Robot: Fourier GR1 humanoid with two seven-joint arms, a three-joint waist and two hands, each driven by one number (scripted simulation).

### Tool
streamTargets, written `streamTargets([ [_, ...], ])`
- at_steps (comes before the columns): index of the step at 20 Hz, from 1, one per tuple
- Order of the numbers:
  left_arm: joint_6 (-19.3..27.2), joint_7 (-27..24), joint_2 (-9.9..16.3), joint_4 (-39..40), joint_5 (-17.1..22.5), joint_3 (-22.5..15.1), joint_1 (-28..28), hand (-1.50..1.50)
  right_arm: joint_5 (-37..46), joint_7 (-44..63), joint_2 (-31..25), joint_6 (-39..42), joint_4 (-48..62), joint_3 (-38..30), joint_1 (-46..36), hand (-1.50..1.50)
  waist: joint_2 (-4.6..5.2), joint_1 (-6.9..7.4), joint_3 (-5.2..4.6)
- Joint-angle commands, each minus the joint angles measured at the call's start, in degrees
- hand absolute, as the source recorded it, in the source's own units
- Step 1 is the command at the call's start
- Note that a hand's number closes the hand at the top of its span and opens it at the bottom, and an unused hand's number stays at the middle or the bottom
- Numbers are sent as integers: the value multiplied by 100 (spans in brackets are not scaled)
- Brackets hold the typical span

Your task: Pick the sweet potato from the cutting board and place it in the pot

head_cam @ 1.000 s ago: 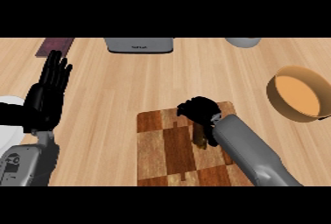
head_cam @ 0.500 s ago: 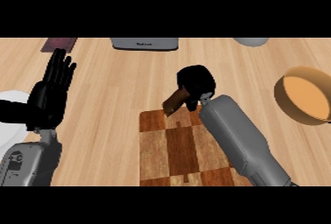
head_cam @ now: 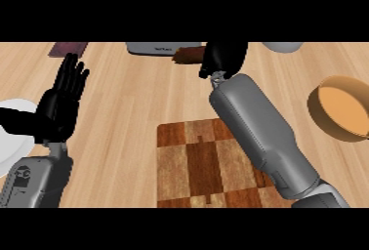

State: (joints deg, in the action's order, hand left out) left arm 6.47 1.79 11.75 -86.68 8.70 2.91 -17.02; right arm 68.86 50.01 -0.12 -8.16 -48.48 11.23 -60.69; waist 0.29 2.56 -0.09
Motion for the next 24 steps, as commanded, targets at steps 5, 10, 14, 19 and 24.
streamTargets([
  [5,-48,10,122,34,18,144,57,0,1456,1882,-157,-607,42,67,-644,150,-35,-221,3],
  [10,170,255,25,-375,-27,115,277,0,1658,1855,-731,-368,-768,-280,-321,150,-82,-291,11],
  [14,-59,-52,185,48,30,310,176,0,1417,1498,-1150,335,-1659,-567,228,150,-76,-397,7],
  [19,-72,-103,157,-128,45,330,414,0,867,689,-1997,744,-2482,-1065,1267,150,-86,-428,10],
  [24,-26,262,91,-422,75,248,253,0,529,327,-2403,164,-3180,-1618,2347,150,-51,-316,12],
])
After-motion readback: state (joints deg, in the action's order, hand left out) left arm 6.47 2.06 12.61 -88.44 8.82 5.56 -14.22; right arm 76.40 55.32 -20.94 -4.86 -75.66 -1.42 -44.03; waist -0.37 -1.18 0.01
